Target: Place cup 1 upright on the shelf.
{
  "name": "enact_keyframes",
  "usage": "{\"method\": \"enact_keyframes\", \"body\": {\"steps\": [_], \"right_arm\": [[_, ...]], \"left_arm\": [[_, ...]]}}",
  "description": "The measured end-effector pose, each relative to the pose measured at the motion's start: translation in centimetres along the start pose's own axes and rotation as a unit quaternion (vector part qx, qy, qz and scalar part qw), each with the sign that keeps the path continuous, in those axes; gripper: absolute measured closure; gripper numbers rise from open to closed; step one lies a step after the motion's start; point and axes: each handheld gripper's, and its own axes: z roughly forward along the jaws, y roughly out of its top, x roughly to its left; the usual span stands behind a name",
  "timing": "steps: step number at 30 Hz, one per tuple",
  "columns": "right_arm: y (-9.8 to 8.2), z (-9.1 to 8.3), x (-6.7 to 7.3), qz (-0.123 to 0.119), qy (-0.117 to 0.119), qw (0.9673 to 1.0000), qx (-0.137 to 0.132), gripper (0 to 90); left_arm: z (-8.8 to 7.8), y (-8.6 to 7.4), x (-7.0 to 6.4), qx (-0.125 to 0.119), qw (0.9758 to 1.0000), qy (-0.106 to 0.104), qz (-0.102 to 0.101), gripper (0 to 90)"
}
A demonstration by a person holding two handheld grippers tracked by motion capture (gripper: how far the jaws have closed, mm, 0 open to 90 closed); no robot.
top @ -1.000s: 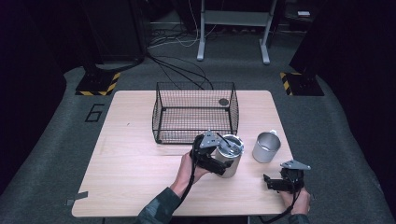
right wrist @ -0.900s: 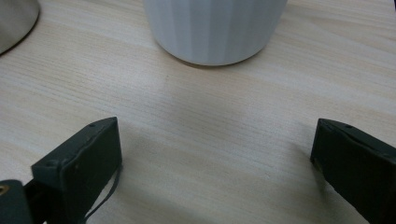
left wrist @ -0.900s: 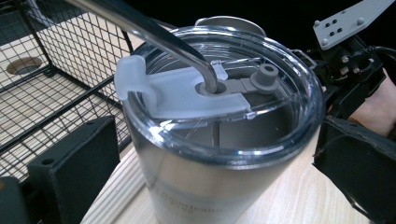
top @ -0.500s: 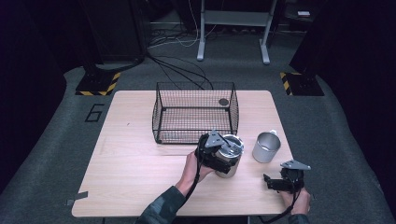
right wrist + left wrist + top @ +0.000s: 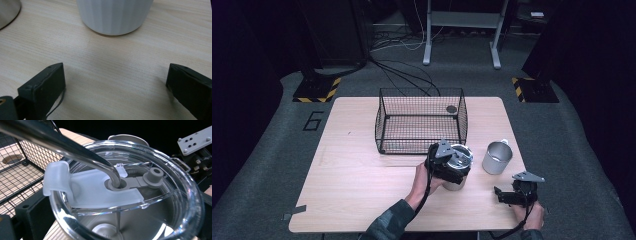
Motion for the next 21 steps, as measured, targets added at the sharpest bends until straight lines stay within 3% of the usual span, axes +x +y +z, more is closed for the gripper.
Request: {"method": "enact_keyframes", "body": {"steps": [7,10,21], "right_arm": [[0.0,0.0,0.0,0.0,-0.001,1.0,0.0,1.8],[0.0,0.01,0.01,0.001,0.0,1.0,-0.001,1.8],[0.01,0.01,0.01,0.001,-0.001,1.0,-0.001,1.9]], "left_arm": [[0.54,-0.33,-0.15,-0.009,0.9999,0.005,-0.01,0.5],[0.58,-0.24,-0.47,-0.004,0.9999,0.016,-0.001,1.8],[0.52,-0.33,-0.48,-0.008,0.9997,0.019,0.011,3.5]]}}
